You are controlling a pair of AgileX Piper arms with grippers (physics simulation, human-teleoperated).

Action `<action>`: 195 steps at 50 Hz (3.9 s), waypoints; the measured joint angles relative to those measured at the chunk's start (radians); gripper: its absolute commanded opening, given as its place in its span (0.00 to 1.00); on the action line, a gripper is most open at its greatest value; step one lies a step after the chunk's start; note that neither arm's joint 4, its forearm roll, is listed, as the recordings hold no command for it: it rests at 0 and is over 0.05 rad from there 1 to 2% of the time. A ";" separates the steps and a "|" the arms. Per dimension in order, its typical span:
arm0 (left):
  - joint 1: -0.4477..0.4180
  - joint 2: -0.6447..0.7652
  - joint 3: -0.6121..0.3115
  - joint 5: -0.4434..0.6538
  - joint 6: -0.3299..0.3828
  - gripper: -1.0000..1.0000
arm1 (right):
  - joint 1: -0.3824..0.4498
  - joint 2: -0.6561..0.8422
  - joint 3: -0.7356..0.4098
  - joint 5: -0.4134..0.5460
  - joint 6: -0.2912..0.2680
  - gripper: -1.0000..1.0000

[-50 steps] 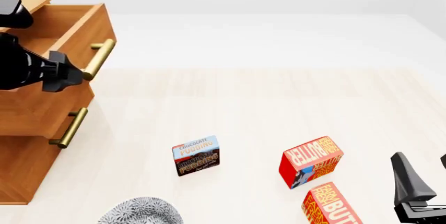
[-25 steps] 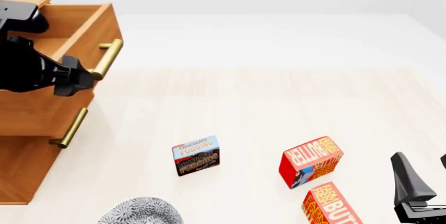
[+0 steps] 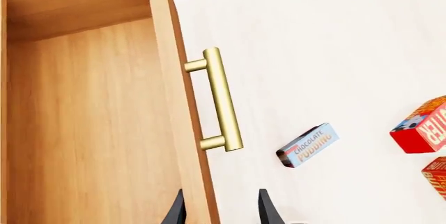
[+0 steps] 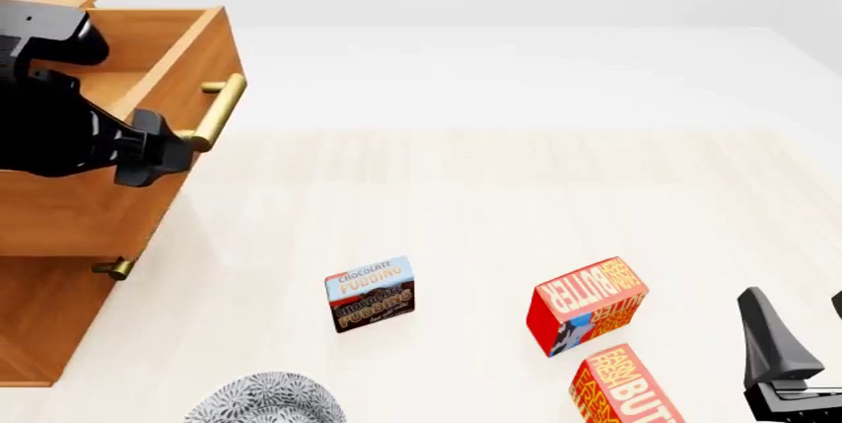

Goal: Put the chocolate pudding in the top drawer of the cabinet and close it.

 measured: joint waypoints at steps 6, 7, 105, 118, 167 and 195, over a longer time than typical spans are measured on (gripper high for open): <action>-0.016 0.004 -0.001 -0.003 0.003 1.00 | 0.000 0.000 0.000 0.000 0.000 1.00; -0.018 0.005 -0.003 -0.003 0.003 1.00 | 0.000 0.000 0.000 0.000 0.000 1.00; -0.184 0.104 -0.173 0.061 -0.103 1.00 | 0.000 0.000 0.000 0.000 0.000 1.00; -0.212 0.074 -0.259 0.077 -0.066 1.00 | 0.000 0.000 0.000 0.000 0.000 1.00; -0.327 0.019 -0.268 -0.004 0.216 1.00 | 0.001 0.000 0.000 -0.001 0.000 1.00; -0.391 -0.002 -0.160 -0.110 0.356 1.00 | 0.001 0.001 0.000 -0.001 0.000 1.00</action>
